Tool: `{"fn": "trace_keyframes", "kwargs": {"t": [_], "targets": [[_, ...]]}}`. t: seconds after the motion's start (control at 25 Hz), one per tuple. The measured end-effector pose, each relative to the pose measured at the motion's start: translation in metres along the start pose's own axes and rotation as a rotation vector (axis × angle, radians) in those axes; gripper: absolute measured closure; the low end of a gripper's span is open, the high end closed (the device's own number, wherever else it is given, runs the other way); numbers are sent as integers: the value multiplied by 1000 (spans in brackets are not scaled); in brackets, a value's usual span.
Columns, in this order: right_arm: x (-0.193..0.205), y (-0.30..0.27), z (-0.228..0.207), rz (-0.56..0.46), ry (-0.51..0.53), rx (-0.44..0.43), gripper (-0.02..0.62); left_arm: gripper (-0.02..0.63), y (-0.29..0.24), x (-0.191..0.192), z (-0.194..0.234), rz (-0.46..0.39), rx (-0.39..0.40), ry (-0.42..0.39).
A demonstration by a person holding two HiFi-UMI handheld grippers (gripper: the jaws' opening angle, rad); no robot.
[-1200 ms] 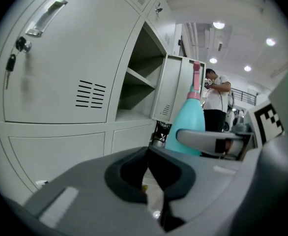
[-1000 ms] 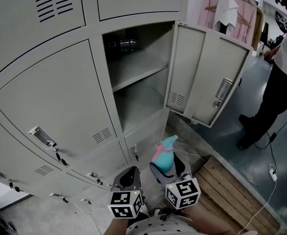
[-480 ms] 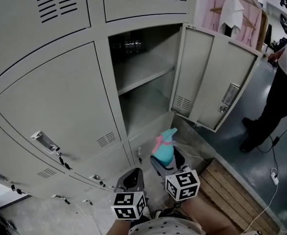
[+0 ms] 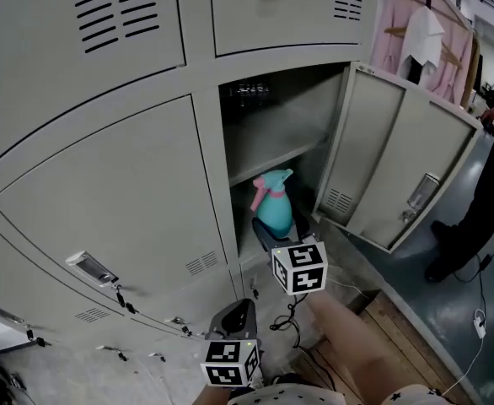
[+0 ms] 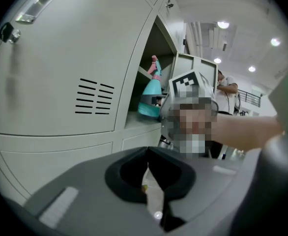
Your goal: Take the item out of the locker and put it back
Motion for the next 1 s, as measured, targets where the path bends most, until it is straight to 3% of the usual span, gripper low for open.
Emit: {"fn": "trace_keyframes", "kwargs": {"t": [0.4, 1.0], "targets": [[30, -41, 1, 73, -19, -13, 212, 600, -12, -3, 15, 26, -20, 17], [26, -25, 0, -13, -29, -13, 190, 600, -13, -2, 9, 31, -6, 14]]}}
Point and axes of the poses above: the fingertips, and each gripper's own axes: y backward along the fingers, z to its left, x out of its underside, the point moved 10 cm from there along y, backward along the fingers, and after that the axes turned 13 degrees about y, right-handed, at the moved point
